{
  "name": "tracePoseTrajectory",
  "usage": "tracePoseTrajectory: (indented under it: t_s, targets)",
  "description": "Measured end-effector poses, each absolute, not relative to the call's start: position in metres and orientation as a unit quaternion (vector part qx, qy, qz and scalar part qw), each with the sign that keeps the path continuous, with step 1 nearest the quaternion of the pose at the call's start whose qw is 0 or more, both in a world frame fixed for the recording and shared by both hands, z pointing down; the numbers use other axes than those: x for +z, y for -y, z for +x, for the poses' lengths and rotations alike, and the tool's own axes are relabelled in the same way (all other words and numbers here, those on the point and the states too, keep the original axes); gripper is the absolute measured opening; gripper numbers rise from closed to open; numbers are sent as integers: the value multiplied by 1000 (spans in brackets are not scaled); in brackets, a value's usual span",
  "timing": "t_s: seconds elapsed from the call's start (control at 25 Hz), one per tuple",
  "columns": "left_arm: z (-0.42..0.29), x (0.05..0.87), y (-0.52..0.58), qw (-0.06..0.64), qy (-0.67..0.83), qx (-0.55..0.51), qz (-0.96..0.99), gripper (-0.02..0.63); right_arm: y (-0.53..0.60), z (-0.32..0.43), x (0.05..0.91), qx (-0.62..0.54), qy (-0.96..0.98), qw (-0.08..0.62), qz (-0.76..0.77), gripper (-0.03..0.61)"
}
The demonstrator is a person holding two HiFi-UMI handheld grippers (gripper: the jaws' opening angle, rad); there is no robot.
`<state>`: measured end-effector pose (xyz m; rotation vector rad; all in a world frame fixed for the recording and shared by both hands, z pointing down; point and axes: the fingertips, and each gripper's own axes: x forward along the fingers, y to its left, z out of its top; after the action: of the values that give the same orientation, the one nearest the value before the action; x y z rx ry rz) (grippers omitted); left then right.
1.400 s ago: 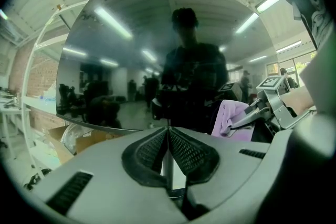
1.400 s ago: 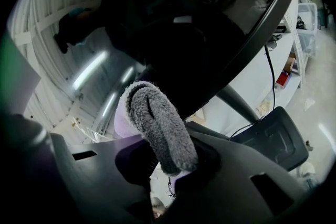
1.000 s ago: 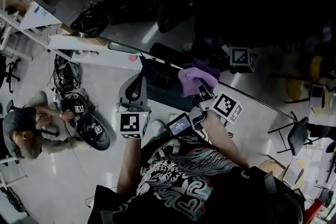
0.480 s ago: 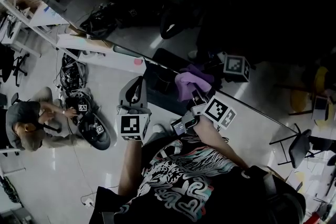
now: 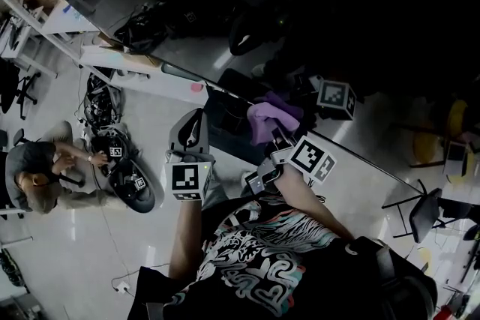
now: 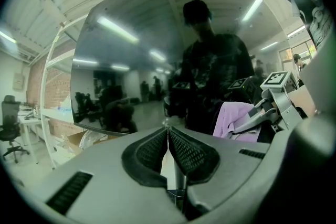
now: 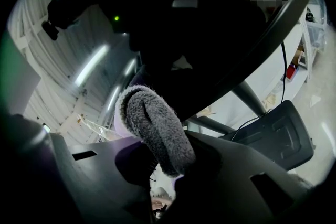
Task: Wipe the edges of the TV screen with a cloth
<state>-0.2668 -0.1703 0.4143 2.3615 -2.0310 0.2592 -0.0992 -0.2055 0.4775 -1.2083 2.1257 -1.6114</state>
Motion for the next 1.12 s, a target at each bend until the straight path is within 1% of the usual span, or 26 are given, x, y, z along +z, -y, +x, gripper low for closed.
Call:
tracePoseTrajectory:
  t_s: [0.56,1.12]
  targets:
    - [-333,422,188,22,615,77,785,21,217,-154,477,-551,-703,117,-434,78]
    - [-381,423,209,29,592,71,803,21,231,-197,477,-547,-697,124,-448,78]
